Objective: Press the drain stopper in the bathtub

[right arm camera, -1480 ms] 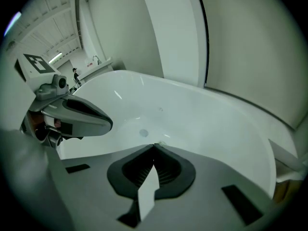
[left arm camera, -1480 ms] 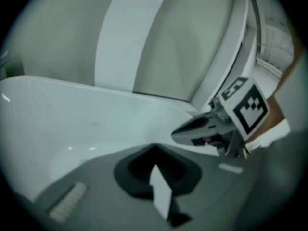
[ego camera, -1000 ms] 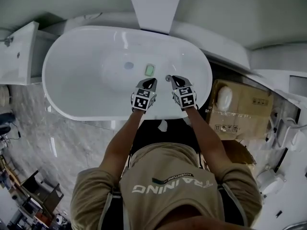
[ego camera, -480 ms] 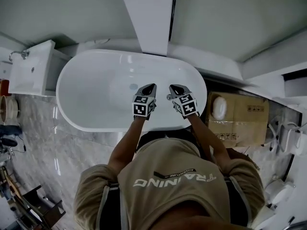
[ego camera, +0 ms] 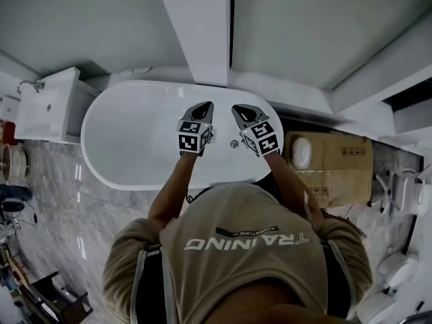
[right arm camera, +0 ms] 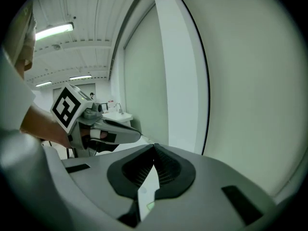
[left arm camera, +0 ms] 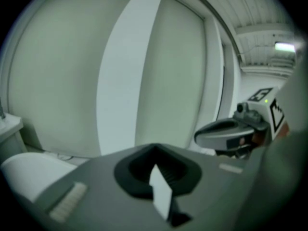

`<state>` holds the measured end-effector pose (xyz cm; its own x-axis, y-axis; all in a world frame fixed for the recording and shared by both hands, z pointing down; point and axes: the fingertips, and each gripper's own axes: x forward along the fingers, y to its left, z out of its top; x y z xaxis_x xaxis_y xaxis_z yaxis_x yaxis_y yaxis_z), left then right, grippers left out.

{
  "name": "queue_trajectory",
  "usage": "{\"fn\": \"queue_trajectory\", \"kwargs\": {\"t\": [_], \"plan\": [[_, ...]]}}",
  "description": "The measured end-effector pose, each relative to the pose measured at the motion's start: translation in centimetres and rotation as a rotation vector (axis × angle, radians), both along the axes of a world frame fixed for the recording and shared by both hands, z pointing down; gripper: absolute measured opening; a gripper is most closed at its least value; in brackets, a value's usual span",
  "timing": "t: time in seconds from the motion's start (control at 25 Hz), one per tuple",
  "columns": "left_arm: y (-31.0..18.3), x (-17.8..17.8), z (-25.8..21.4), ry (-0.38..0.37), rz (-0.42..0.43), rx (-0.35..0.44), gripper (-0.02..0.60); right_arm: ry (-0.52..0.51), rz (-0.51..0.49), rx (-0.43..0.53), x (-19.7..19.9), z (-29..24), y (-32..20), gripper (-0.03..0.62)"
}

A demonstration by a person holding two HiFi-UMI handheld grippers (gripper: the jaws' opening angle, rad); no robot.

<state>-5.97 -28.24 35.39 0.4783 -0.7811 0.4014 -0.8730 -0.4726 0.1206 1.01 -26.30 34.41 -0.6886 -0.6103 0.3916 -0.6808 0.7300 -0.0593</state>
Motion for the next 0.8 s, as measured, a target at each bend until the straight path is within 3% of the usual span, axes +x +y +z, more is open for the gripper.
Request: {"fn": "queue_trajectory", "kwargs": {"t": [0.32,0.44,0.8], "plan": [[-2.7,0.2,-7.7,-0.011,-0.002,0.153,0.002,-0.039,-0.014,0.120,0.5,-8.3,-1.3,0.009],[-3.4,-0.4,-11.0,0.020,-0.006,0.195,0.002,-0.029,0.009,0.158,0.7,-11.3,-2.3,0.009],[-3.8,-2.2,-20.4,0.012,-0.025,0.348,0.002,-0.016,0.047,0.257,1.7,-16.8,-3.8,0.008]]}}
